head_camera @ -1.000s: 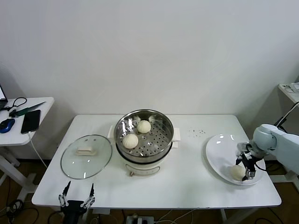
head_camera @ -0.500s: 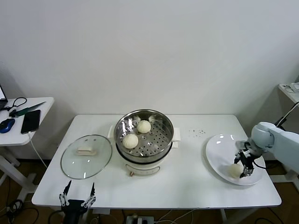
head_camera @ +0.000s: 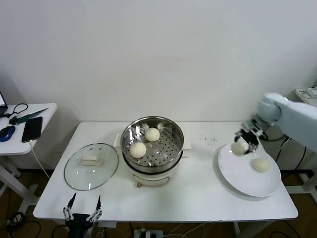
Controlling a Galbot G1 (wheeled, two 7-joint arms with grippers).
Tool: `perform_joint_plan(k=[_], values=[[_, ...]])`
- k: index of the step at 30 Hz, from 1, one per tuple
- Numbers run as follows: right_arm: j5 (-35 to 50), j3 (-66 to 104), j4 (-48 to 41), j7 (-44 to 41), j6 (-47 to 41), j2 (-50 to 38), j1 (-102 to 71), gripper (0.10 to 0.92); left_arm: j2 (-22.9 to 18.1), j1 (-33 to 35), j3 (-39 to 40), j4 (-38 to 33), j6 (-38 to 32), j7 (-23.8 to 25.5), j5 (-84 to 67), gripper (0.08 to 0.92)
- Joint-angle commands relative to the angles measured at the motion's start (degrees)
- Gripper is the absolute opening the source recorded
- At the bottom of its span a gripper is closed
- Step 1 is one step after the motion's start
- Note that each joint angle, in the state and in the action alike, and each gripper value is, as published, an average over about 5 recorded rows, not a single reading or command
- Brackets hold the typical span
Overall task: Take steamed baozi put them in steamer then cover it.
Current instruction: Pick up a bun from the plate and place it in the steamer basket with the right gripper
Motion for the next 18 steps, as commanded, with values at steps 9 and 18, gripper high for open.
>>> perform_joint_plan(k=[9, 18], values=[[-2.9, -1.3, 2.9, 0.0, 18.1, 26.6, 11.9, 0.670, 0.2, -0.1, -0.1, -0.2, 0.6, 0.1, 0.2, 0.823], [-10.2, 0.8, 2.4, 0.9, 20.7, 34.2, 3.2, 0.670, 0.1, -0.2, -0.4, 0.0, 0.6, -0.1, 0.1, 0.823]])
